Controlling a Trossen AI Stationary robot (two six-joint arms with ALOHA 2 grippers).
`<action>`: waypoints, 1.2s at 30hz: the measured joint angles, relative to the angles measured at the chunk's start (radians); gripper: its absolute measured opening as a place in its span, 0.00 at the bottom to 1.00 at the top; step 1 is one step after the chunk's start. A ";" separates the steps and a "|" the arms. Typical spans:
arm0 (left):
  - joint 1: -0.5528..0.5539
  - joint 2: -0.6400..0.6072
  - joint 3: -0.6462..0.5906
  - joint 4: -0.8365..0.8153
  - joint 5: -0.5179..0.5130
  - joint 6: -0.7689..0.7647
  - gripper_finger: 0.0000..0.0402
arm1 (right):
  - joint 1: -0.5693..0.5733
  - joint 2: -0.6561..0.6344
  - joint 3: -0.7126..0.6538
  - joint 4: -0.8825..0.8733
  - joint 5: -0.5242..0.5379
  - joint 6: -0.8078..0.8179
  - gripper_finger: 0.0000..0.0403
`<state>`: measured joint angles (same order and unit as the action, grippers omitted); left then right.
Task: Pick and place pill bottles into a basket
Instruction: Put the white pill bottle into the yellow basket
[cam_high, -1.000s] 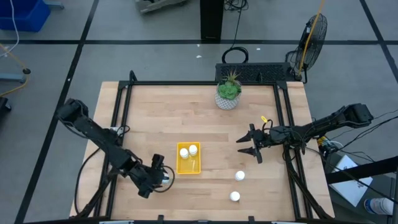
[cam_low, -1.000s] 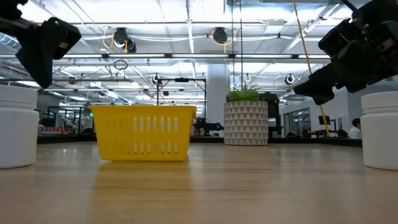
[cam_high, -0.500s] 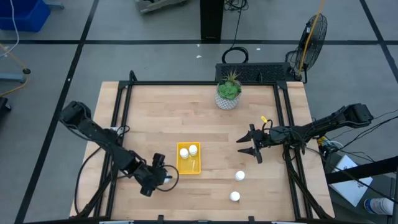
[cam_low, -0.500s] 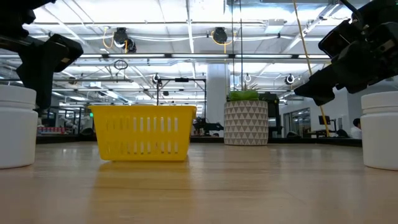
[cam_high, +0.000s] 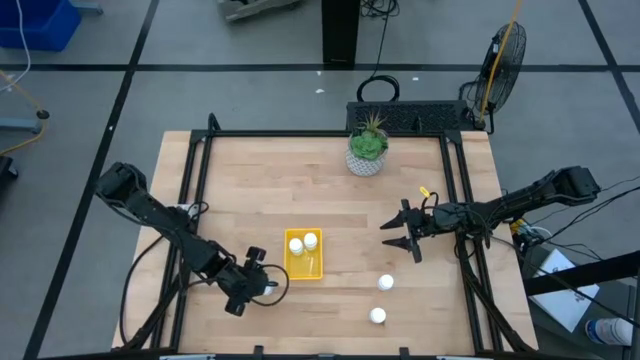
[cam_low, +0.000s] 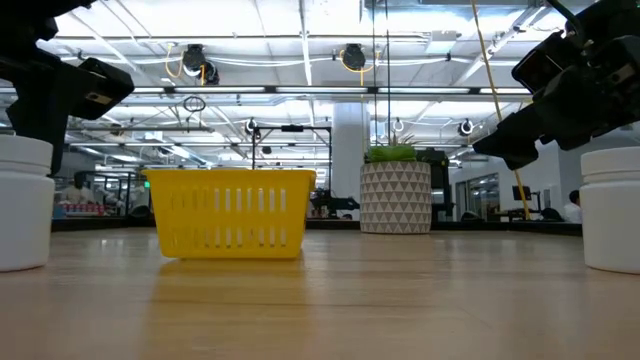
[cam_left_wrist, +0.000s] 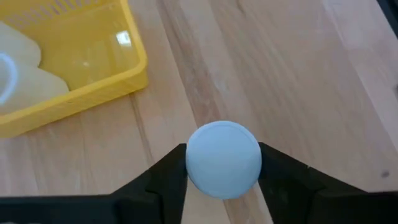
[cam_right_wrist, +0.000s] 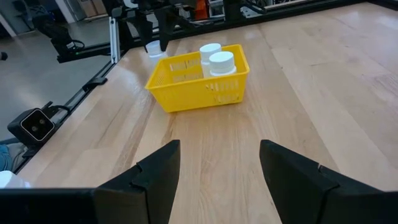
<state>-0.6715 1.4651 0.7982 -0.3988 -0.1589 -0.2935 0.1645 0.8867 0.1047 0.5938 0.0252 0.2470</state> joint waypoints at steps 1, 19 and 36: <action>0.000 0.000 0.000 0.000 -0.002 0.000 0.42 | 0.000 0.000 0.000 0.000 0.000 0.000 0.53; 0.080 0.000 0.202 -0.179 -0.017 0.083 0.41 | 0.000 0.000 0.000 0.000 0.000 -0.001 0.53; 0.262 0.000 0.296 -0.272 0.002 0.277 0.42 | 0.000 0.000 -0.054 0.058 0.001 0.028 0.53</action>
<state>-0.4093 1.4647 1.0946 -0.6704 -0.1568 -0.0165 0.1650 0.8871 0.0512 0.6513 0.0257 0.2749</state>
